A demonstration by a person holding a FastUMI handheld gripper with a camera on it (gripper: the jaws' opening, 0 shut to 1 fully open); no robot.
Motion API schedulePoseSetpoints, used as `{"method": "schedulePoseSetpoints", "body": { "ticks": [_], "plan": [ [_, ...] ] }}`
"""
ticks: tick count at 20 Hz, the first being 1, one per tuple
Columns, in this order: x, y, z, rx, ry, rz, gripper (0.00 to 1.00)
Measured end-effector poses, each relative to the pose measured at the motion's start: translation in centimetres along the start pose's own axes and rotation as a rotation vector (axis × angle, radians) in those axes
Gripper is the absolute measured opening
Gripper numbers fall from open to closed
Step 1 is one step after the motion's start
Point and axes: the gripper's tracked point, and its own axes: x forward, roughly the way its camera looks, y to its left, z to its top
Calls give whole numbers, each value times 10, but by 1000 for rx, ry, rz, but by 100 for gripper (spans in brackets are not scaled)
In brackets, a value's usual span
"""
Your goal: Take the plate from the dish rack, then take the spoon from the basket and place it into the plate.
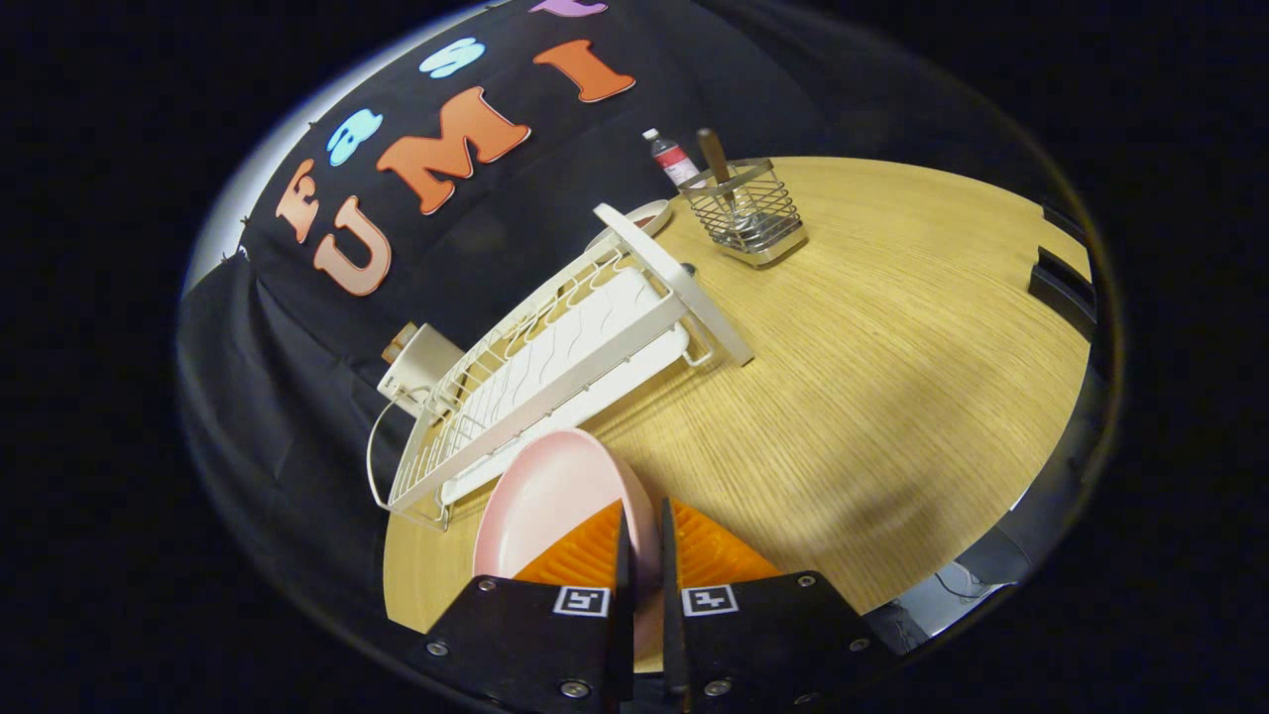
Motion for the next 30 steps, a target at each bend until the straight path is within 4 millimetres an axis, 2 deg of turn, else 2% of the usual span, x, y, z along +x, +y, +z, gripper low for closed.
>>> {"method": "schedulePoseSetpoints", "body": {
  "ticks": [4,8,14,15,16,17,19,20,24,26,30],
  "plan": [
    [3,-10,-3,-10,9,-23,11],
    [6,-15,3,-47,-12,-48,10],
    [0,-15,31,-139,-84,-57,27],
    [-1,-17,40,-155,-101,-63,29],
    [-3,-20,48,-172,-119,-72,36],
    [-4,-23,57,-193,-138,-80,38],
    [-9,-28,77,-242,-179,-101,51],
    [-12,-31,87,-267,-201,-112,63],
    [-22,-39,135,-375,-301,-156,87],
    [-28,-37,161,-416,-367,-158,95],
    [-25,-31,209,-508,-520,-187,98]
  ]
}}
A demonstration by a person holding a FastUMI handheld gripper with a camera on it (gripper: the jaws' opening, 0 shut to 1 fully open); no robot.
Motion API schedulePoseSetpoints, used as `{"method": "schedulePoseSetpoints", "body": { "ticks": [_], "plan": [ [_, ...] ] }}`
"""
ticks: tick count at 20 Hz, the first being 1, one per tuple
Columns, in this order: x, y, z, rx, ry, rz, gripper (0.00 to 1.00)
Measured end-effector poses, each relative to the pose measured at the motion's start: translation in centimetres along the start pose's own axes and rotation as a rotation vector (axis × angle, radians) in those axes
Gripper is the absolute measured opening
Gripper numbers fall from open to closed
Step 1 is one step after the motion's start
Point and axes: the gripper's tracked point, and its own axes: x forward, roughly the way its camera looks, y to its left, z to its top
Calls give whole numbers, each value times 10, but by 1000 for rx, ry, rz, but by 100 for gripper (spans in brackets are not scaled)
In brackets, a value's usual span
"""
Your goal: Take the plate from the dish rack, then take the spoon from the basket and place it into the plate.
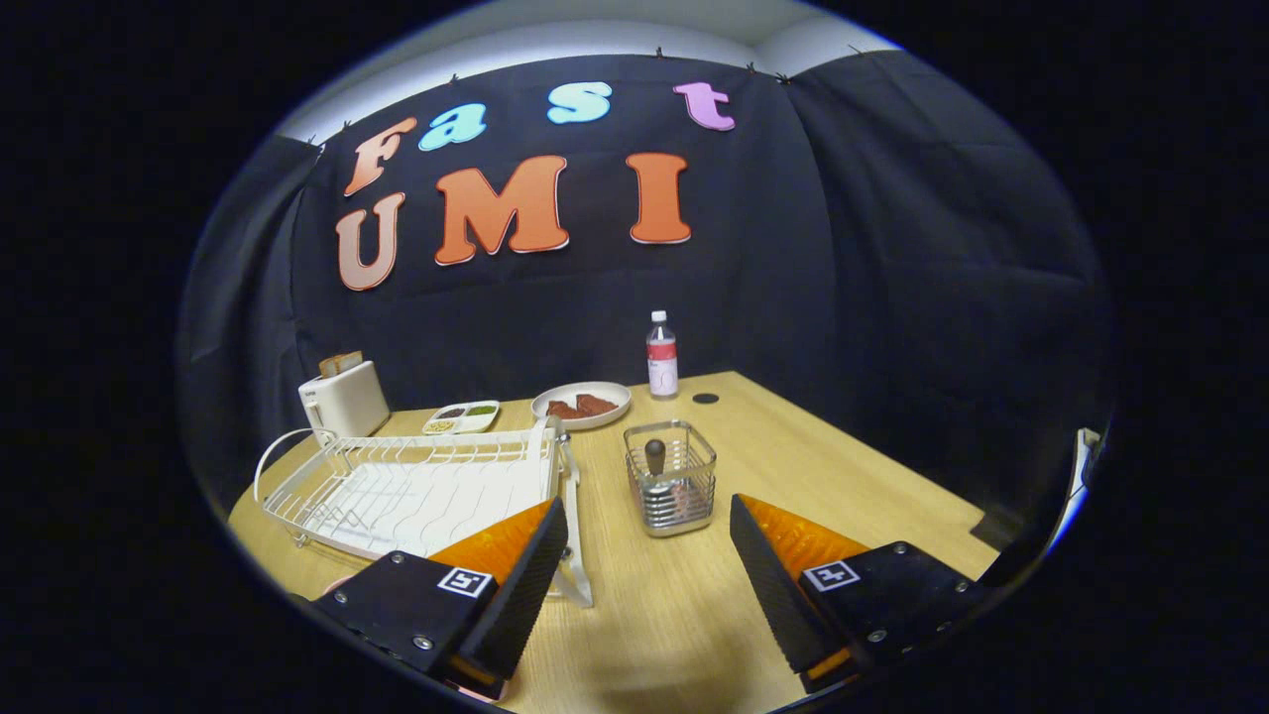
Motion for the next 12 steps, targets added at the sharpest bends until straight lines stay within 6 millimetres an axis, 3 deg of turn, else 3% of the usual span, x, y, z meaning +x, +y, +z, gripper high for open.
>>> {"method": "schedulePoseSetpoints", "body": {
  "ticks": [7,9,11,12],
  "plan": [
    [60,5,19,-64,-121,-12,98],
    [72,8,19,-68,-127,-4,91],
    [82,12,16,-73,-125,6,79],
    [86,12,16,-78,-128,8,68]
  ]
}}
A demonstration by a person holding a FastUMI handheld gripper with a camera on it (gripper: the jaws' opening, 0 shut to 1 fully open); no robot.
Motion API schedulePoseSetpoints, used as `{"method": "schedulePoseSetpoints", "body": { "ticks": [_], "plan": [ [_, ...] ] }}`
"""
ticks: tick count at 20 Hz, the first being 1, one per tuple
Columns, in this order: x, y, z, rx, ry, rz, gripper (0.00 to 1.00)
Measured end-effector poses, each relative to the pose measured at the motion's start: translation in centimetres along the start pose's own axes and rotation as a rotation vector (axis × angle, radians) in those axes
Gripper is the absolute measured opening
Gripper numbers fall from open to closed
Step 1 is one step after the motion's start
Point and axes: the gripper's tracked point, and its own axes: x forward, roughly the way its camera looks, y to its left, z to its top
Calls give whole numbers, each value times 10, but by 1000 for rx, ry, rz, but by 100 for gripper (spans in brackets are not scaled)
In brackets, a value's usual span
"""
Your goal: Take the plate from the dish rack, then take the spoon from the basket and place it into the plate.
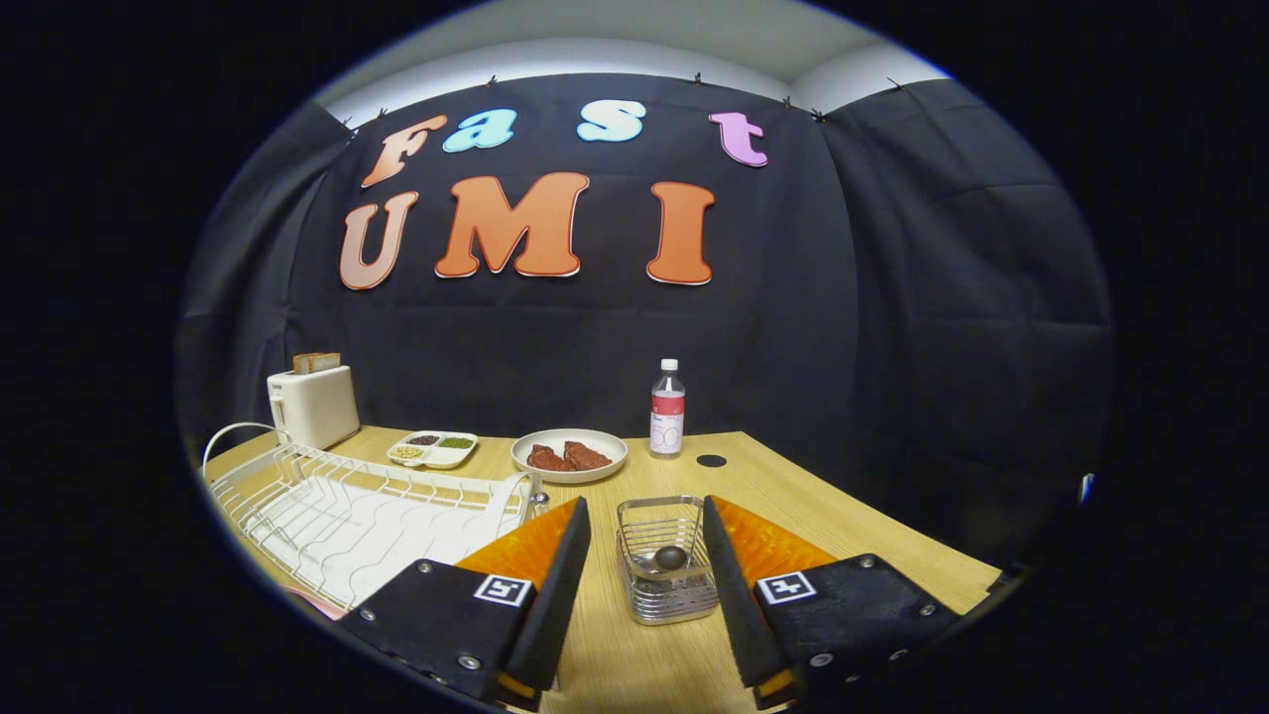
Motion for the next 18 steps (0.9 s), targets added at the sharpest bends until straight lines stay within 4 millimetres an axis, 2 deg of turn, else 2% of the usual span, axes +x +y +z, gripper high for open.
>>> {"method": "schedulePoseSetpoints", "body": {
  "ticks": [3,4,5,6,7,12,15,18],
  "plan": [
    [10,-1,-7,-10,14,-1,50],
    [12,-1,-9,-5,24,-4,39],
    [14,-2,-11,2,34,-8,34],
    [14,-2,-11,19,31,-5,21],
    [15,-3,-8,28,25,-5,15],
    [17,-7,-7,54,23,-10,7],
    [16,-10,-6,62,27,-18,6],
    [12,-12,5,64,5,-18,6]
  ]
}}
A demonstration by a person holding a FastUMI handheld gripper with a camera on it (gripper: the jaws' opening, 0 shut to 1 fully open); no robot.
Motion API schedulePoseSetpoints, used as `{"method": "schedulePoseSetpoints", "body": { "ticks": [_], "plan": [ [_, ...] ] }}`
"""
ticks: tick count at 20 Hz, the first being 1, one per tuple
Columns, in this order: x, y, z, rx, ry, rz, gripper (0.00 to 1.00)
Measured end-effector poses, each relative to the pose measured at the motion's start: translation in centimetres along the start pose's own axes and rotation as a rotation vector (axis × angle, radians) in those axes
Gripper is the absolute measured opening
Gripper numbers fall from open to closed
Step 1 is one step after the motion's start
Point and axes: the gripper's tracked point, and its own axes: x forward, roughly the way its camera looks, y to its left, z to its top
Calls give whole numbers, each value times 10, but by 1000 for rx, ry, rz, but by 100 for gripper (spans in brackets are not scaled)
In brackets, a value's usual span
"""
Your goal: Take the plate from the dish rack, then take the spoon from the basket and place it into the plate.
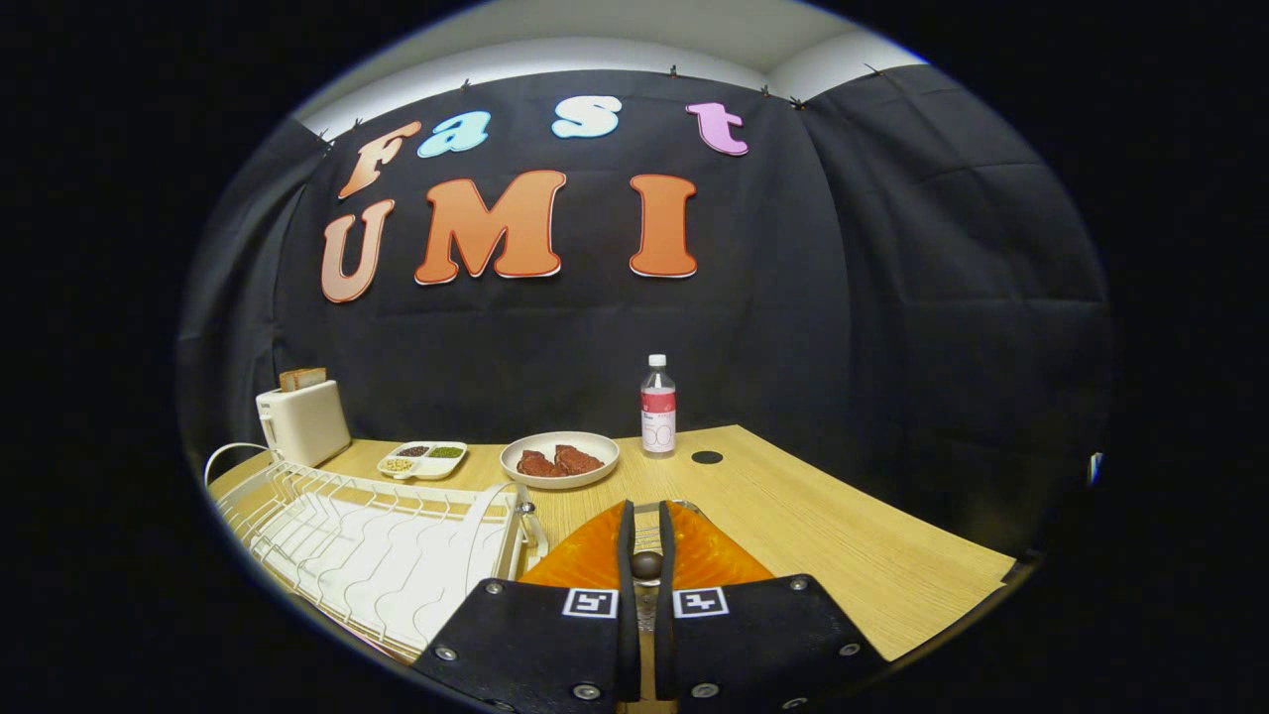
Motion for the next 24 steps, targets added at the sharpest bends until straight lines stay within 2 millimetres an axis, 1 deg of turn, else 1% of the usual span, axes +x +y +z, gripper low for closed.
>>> {"method": "schedulePoseSetpoints", "body": {
  "ticks": [3,6,9,11,12,13,15,19,22,24],
  "plan": [
    [-7,2,16,-11,-25,4,6],
    [-22,5,37,-12,-61,18,6],
    [-45,10,58,-38,-94,18,6],
    [-63,12,78,-66,-139,11,6],
    [-70,11,81,-86,-145,0,6],
    [-80,11,87,-94,-154,-4,6],
    [-104,19,99,-81,-173,9,6],
    [-148,41,103,-79,-188,58,6],
    [-181,66,95,-53,-184,123,6],
    [-200,82,87,-23,-177,170,6]
  ]
}}
